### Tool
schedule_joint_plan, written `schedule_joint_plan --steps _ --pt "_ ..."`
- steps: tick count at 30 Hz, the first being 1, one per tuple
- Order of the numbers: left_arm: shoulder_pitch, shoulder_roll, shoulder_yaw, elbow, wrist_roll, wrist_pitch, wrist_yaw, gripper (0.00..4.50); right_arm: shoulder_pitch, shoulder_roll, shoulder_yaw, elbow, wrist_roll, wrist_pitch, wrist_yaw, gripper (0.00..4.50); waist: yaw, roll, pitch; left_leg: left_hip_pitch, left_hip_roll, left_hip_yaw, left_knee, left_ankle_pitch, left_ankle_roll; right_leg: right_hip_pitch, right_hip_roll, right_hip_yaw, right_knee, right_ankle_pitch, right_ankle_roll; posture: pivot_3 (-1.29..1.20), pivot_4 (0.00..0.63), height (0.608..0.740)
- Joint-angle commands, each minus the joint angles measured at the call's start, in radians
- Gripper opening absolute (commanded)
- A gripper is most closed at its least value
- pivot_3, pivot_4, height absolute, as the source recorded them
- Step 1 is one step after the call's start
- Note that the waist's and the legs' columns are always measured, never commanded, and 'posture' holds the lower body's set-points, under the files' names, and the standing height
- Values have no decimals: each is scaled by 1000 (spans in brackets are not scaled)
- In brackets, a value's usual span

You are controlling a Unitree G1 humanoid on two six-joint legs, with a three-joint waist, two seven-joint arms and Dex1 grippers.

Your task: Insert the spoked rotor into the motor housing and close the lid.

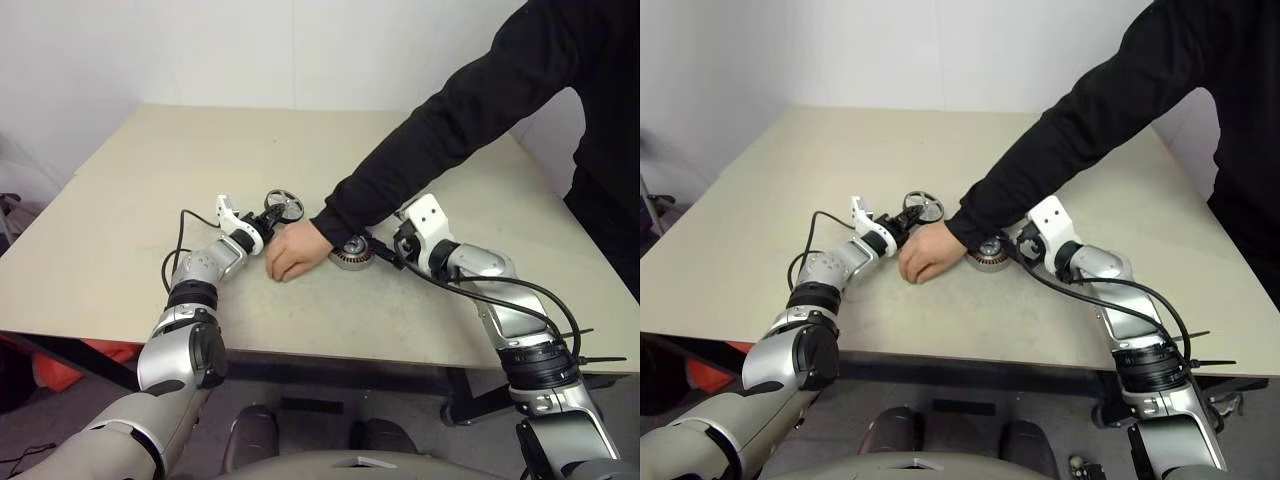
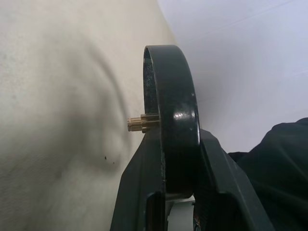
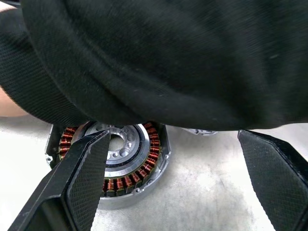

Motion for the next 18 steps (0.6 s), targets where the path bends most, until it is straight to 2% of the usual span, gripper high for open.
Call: schedule_joint_plan --steps 1,6,14,18 --pt "-8 3 -4 -40 -10 -25 -27 766 -25 0 -10 -16 -6 -23 -4 4362 0 0 0 0 0 0 0 0 0 0 0 0 0 0 0 0 0 740" --pt "-15 12 4 -10 -3 -37 12 2269 -24 0 -11 -18 -6 -22 -4 4362 0 0 0 0 0 0 0 0 0 0 0 0 0 0 0 0 0 740" --pt "-9 40 11 -2 -1 -56 26 2269 -25 -1 -10 -15 -8 -23 -3 4362 -1 0 0 0 0 0 0 0 0 0 0 0 0 0 0 0 0 740" --pt "27 85 -7 -43 11 -26 20 2269 -28 0 -4 -8 -12 -27 -2 4362 -3 0 0 0 0 0 0 0 0 0 0 0 0 0 0 0 0 740"
